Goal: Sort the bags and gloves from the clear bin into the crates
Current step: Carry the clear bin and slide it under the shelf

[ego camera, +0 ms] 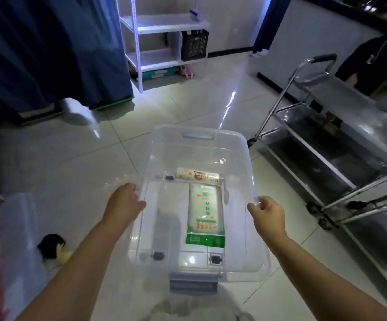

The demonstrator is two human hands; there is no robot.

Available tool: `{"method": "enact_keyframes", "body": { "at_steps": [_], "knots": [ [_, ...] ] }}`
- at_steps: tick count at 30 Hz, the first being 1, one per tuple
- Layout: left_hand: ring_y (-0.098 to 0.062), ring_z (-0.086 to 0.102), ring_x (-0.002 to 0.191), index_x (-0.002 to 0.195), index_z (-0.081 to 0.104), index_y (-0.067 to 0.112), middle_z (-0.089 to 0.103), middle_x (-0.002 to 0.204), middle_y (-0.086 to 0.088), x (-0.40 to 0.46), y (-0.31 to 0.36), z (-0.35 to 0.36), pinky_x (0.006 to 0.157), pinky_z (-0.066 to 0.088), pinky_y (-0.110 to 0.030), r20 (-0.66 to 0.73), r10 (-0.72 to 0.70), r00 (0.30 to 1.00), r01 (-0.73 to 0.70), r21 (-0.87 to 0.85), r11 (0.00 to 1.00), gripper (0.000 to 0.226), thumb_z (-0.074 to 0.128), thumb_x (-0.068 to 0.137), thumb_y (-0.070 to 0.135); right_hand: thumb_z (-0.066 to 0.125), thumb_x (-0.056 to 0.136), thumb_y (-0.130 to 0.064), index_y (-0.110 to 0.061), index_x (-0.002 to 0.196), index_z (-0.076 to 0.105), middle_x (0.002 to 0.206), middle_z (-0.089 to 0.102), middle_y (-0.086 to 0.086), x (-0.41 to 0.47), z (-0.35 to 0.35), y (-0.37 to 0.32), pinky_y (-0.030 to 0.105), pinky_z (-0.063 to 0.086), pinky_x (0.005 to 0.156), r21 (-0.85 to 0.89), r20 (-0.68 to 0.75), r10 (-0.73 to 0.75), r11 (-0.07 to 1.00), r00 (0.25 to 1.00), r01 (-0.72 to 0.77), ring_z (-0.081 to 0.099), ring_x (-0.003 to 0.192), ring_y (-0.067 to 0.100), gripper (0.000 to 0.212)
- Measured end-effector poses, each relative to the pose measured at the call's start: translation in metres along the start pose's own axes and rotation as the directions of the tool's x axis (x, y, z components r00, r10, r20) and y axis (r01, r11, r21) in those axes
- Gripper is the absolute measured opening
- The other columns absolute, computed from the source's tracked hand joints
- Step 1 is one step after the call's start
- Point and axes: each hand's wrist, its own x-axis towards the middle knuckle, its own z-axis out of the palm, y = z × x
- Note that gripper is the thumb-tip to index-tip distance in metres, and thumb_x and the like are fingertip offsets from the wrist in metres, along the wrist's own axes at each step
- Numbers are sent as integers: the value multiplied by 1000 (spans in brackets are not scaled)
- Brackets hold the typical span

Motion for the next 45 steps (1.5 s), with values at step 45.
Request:
{"method": "enact_keyframes", "body": {
  "at_steps": [45],
  "knots": [
    [-23,55,79,112,54,8,57,92,-5,1072,405,-5,66,42,-27,21,-72,997,74,-58,996,44,70,72,13,62,83,-19,-25,89,55,65,57,-2,1037,346,-433,24,41,51,-58,131,-106,992,986,114,54,58,12,11]
  ]
}}
